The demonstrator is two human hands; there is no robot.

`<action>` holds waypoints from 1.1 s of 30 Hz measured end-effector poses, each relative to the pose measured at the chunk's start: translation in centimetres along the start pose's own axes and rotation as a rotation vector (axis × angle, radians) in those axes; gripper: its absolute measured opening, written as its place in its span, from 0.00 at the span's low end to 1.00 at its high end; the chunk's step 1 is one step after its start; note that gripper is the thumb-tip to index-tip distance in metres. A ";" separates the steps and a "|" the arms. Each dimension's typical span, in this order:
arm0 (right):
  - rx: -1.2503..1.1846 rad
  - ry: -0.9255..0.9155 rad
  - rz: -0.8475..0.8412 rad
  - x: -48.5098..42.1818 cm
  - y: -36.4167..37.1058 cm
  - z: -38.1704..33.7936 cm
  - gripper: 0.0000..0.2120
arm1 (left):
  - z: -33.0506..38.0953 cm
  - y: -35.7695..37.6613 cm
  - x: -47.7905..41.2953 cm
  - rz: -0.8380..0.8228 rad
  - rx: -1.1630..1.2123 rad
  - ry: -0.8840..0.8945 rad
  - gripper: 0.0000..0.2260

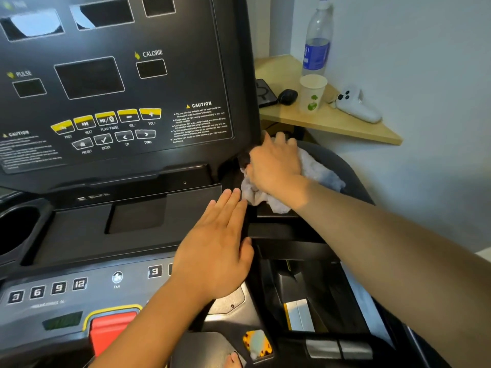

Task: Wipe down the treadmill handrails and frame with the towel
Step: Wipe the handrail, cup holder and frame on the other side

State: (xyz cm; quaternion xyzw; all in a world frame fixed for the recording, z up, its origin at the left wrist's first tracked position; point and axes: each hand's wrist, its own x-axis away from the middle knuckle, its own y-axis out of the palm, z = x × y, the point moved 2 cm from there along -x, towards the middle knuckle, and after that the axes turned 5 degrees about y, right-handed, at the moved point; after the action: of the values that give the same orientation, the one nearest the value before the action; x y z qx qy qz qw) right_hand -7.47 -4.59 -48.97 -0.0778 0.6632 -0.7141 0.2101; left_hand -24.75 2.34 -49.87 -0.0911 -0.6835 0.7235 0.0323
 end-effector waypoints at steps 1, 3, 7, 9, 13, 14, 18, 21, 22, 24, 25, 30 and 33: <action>0.004 -0.006 -0.012 0.0 -0.1 0.6 0.15 | 0.0 -0.1 0.0 -0.001 0.001 0.003 0.30; 0.019 0.007 -0.038 0.3 -0.6 2.9 0.16 | 0.0 -0.1 0.1 -0.004 0.011 0.013 0.30; -0.036 0.109 -0.233 1.7 -2.2 9.0 0.17 | -0.1 -0.1 0.2 -0.004 0.030 0.004 0.31; -0.174 0.200 -0.330 3.4 -2.8 10.9 0.15 | -0.1 -0.1 0.3 -0.010 0.034 -0.001 0.31; -0.162 0.111 -0.181 9.5 -3.0 11.9 0.12 | -0.1 -0.2 0.2 -0.004 0.047 -0.014 0.30; -0.131 0.087 -0.140 10.6 -3.0 11.8 0.13 | 0.0 -0.2 0.1 -0.003 0.054 -0.014 0.31; -0.304 0.046 -0.173 9.0 -1.7 8.8 0.11 | 0.0 0.0 -0.2 0.010 0.075 -0.005 0.31; -0.457 -0.042 -0.174 6.7 -1.0 3.8 0.11 | 0.0 -0.1 -0.1 0.025 0.089 -0.005 0.32; -0.465 -0.054 -0.161 6.4 -0.9 2.7 0.11 | 0.0 -0.1 0.0 0.028 0.093 -0.006 0.32; -0.527 -0.050 -0.164 6.7 -0.8 2.6 0.11 | 0.0 -0.2 0.0 0.024 0.095 -0.008 0.33; -0.569 -0.046 -0.174 7.1 -0.9 3.5 0.11 | 0.0 -0.1 0.0 0.016 0.088 -0.009 0.33; -0.436 0.045 -0.258 9.3 -1.2 12.2 0.08 | -0.1 -0.1 0.1 -0.015 0.030 -0.020 0.33; -0.458 0.124 -0.170 9.9 -1.2 15.3 0.05 | 0.0 -0.1 0.0 -0.025 0.020 -0.030 0.32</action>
State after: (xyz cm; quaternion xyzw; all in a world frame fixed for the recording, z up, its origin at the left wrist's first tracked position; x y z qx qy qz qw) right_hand -10.64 -22.57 -47.79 -0.1351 0.8105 -0.5636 0.0852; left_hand -24.76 2.37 -49.81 -0.0714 -0.6777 0.7312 0.0319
